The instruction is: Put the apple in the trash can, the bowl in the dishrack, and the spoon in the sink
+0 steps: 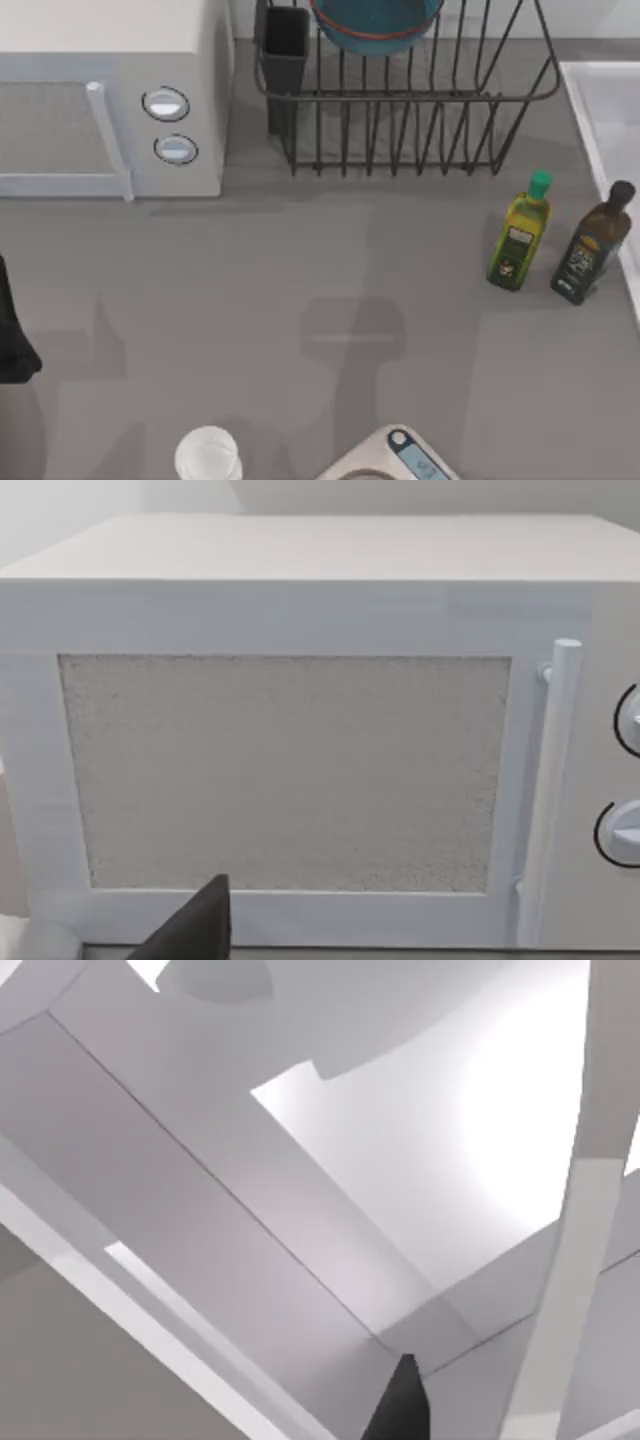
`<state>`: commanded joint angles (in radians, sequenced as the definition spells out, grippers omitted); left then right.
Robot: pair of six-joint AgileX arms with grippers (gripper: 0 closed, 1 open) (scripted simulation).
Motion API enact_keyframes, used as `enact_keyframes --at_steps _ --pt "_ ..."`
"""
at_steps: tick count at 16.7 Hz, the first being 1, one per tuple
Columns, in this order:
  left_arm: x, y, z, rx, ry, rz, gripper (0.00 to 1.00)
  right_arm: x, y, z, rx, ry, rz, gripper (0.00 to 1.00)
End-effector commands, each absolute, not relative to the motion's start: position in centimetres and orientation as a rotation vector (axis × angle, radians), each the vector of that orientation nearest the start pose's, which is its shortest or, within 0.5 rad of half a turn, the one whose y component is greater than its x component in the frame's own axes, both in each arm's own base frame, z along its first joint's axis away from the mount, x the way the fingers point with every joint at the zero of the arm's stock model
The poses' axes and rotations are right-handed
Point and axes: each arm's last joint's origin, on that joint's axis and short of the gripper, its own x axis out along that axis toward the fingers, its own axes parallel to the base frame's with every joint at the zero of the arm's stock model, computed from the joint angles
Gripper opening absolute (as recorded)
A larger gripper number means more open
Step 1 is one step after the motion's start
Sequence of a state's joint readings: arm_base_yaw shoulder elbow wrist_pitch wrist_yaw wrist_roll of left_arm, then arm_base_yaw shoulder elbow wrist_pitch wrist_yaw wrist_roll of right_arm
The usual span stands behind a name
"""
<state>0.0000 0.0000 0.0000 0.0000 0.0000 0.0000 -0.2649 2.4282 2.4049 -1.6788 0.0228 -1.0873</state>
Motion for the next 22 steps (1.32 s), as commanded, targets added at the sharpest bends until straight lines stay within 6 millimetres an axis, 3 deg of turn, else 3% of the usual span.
enact_keyframes --at_steps 5,8,16,22 --pt "10.6 -0.1 16.0 0.000 0.000 0.000 1.00 48.3 -9.4 19.7 -0.684 1.530 0.780 0.00" --pt "10.6 -0.1 16.0 0.000 0.000 0.000 1.00 49.4 -7.8 19.6 -0.751 1.456 0.789 0.00" --pt "10.6 -0.1 16.0 0.000 0.000 0.000 1.00 49.8 -7.4 19.9 -0.775 1.422 0.780 0.00" --pt "10.6 -0.1 16.0 0.000 0.000 0.000 1.00 50.2 -7.2 17.6 -0.779 1.425 0.793 0.00"
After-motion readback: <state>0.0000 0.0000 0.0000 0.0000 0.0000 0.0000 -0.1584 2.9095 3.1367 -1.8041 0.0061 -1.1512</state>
